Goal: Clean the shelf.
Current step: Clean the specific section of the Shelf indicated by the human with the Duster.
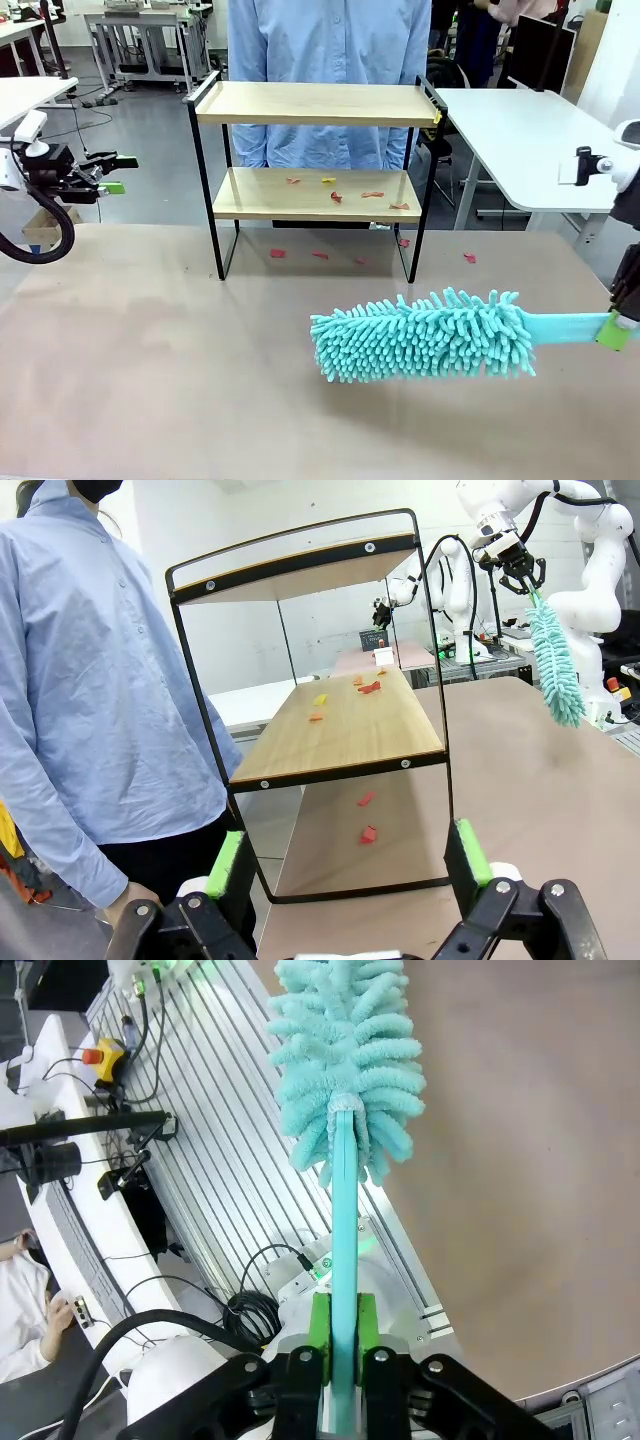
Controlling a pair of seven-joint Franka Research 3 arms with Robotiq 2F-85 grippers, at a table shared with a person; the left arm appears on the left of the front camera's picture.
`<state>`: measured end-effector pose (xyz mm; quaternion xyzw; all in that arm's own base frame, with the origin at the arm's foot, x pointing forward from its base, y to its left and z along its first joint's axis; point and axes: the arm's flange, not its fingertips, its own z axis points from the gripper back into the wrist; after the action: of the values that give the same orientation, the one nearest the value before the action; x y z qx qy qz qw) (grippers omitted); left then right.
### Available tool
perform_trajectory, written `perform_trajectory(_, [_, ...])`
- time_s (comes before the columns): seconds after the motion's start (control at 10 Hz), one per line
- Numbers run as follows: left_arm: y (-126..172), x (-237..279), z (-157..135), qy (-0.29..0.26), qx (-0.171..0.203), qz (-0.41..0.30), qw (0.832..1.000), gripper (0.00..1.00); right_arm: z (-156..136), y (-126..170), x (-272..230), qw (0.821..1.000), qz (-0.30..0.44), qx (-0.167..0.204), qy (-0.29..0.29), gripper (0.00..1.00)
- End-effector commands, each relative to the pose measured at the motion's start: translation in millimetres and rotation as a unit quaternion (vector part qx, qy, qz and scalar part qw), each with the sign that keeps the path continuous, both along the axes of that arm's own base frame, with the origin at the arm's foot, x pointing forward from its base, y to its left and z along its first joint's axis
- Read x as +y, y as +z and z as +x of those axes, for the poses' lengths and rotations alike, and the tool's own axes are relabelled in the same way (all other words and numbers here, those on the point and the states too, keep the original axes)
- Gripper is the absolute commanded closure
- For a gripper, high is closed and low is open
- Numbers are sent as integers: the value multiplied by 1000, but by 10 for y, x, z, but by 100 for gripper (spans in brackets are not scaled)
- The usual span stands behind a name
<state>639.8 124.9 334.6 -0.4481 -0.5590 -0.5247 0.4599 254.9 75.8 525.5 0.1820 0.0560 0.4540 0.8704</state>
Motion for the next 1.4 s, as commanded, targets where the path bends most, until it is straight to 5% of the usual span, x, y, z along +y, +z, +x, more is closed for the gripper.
perform_trajectory(0.0, [30,-8,-3,1,-5,2,1000,0,-2,43,19,1000,3,-2,-9,87])
perform_trajectory(1.3, [30,-8,-3,1,-5,2,1000,0,-2,43,19,1000,3,-2,-9,87])
